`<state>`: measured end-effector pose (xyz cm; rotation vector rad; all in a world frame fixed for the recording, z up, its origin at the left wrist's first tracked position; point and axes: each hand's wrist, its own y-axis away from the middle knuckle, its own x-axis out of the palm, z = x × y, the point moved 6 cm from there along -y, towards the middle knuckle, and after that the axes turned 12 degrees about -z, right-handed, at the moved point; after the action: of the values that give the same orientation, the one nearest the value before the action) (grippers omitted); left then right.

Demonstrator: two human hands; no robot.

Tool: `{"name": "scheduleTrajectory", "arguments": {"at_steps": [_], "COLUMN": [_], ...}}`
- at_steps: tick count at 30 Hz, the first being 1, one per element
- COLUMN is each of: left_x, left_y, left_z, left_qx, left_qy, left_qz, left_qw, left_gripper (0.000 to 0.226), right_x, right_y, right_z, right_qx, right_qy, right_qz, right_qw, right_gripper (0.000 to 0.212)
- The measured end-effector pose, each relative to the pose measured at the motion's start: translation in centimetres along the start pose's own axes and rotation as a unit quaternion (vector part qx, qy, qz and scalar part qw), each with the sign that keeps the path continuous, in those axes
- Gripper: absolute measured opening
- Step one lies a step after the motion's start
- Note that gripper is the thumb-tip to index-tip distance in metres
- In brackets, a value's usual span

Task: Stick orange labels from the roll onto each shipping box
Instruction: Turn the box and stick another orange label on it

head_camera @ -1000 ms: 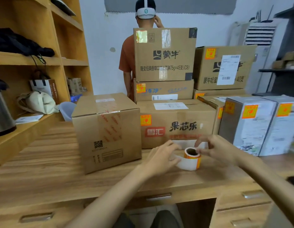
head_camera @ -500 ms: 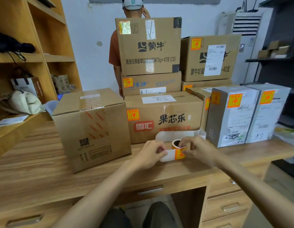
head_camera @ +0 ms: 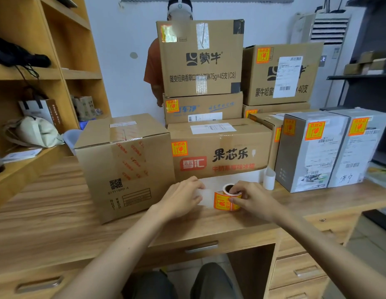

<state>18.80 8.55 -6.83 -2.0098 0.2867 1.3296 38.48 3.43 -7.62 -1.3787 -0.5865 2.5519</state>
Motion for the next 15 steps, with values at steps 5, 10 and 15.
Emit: {"name": "scheduleTrajectory", "arguments": {"at_steps": [5,10,15], "left_x": [1.1,2.5,2.2], "left_y": [-0.5,-1.0,-0.4], "left_z": [-2.0,-1.4,-0.6], "left_qx": [0.027,-0.008,-0.037], "left_qy": [0.036,0.130,0.205], "left_qz": [0.011,0.012,-0.004], "left_qw": [0.999,0.991,0.978], "left_gripper": [0.058,0.036,0.010], "right_x": [0.2,0.1,0.3], "right_y": [0.1,0.2,0.1], "right_z": [0.1,0.0,0.1], "right_qx": [0.000,0.005,0.002], "right_qy": [-0.008,-0.001,0.021], "right_qz": [-0.003,-0.012,-0.037], "right_qw": [1.000,1.000,0.999], "right_gripper": [0.014,0.016,0.017]}}
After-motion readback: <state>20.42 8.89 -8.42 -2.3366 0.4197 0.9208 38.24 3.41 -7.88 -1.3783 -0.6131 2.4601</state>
